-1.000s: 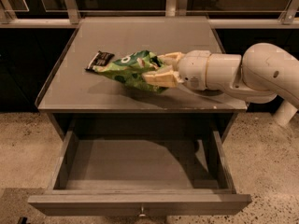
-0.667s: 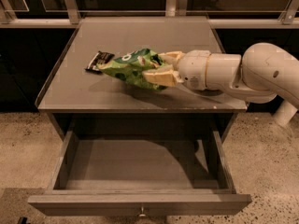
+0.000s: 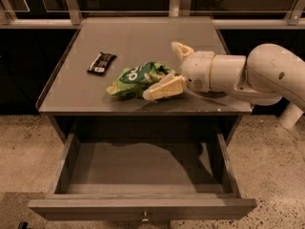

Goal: Pick green rice chip bag from top drawer and place on counter

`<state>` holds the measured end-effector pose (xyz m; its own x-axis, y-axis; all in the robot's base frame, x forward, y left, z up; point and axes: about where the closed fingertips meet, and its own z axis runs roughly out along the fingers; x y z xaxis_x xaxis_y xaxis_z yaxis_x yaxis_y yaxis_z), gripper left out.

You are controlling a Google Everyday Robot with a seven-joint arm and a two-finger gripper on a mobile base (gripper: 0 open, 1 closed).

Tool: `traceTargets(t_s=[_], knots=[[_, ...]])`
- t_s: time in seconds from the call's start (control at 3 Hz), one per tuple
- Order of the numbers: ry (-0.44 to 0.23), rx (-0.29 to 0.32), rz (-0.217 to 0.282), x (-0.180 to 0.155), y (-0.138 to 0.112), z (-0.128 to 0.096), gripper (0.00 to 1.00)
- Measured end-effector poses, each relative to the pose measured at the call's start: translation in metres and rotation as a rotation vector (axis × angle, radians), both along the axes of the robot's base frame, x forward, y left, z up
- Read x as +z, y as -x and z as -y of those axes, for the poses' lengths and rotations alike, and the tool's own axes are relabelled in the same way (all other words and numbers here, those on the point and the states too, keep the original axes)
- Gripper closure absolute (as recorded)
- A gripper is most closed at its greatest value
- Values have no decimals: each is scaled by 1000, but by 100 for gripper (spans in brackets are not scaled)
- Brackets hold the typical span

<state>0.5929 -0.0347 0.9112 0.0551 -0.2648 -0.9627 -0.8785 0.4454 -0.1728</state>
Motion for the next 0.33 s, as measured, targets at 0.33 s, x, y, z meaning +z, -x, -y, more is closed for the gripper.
traceTargets(t_s=[0.33], knots=[[0,0,0,0,0,0,0]])
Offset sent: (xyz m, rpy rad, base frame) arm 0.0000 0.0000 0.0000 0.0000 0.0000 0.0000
